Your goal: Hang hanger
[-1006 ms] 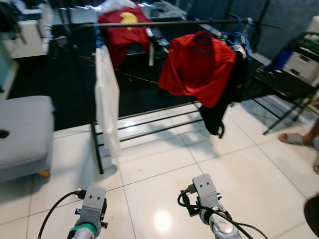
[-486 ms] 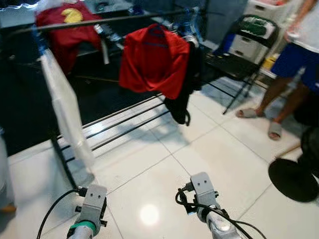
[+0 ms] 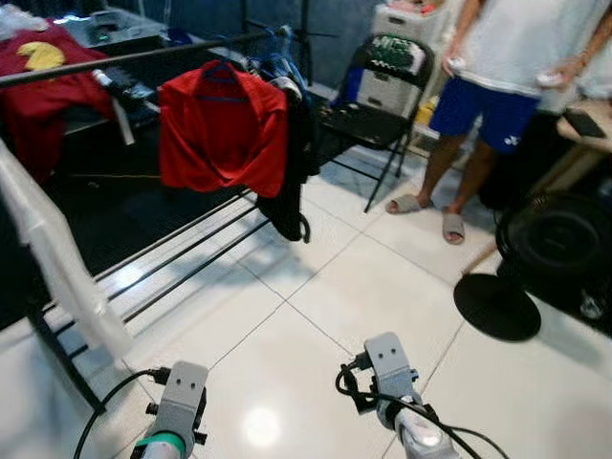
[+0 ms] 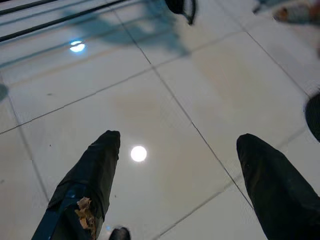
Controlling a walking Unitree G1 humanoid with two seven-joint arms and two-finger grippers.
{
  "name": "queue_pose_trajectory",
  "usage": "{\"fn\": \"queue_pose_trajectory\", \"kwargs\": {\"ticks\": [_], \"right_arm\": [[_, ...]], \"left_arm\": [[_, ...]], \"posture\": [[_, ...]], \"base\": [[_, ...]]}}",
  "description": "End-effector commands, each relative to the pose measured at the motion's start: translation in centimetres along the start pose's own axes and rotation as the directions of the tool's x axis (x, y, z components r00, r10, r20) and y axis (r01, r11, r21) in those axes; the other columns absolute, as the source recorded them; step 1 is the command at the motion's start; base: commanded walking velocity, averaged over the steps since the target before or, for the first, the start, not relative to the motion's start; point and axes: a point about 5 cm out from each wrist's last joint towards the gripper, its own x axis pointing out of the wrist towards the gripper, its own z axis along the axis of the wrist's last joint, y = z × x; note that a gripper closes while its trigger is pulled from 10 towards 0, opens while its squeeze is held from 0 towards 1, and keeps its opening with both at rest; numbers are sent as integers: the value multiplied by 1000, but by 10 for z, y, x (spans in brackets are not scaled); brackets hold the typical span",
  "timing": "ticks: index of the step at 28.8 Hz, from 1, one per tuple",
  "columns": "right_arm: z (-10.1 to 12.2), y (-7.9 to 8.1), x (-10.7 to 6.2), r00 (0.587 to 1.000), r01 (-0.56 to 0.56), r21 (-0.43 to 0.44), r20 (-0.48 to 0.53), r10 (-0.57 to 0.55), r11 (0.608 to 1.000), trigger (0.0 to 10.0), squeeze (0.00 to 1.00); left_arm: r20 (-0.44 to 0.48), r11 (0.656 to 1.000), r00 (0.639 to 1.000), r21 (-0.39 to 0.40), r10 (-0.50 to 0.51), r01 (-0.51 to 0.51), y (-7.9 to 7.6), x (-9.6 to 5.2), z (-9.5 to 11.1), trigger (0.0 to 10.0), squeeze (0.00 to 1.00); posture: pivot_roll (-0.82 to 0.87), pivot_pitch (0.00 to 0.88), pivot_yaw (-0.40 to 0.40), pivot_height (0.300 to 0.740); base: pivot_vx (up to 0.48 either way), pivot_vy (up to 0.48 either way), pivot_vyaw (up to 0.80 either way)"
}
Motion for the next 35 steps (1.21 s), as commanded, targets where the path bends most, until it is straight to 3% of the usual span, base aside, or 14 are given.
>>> {"fn": "queue_pose_trajectory", "kwargs": {"ticks": [1, 12, 18, 27, 35], "right_arm": [[-5, -1, -2, 1000, 9, 10, -21, -9, 1000, 10000, 0], [17, -13, 5, 995, 55, -2, 81, -54, 998, 10000, 0], [39, -16, 6, 973, 65, 10, 219, -65, 998, 10000, 0], [30, -10, 0, 976, 51, 7, 211, -51, 999, 10000, 0], [35, -8, 4, 976, 41, -9, 213, -38, 999, 10000, 0]], "left_arm": [[-11, 1000, 1000, 14, -12, 12, -3, -2, -4, 10000, 0], [68, 997, 997, 69, -20, 16, 0, -1, 9, 10000, 0], [153, 994, 987, 99, -53, 38, -2, -4, 23, 10000, 0], [157, 995, 985, 88, -67, 53, -5, -5, 25, 10000, 0], [178, 998, 983, 45, -50, 43, -8, -3, 33, 10000, 0]], "posture": [[-58, 0, 38, 740], [-54, 0, 47, 740], [-59, 0, 49, 740], [-70, 0, 50, 740], [-71, 0, 48, 740]], "base": [[0, 0, -800], [0, 0, -800], [0, 0, -800], [0, 0, -800], [0, 0, -660]]}}
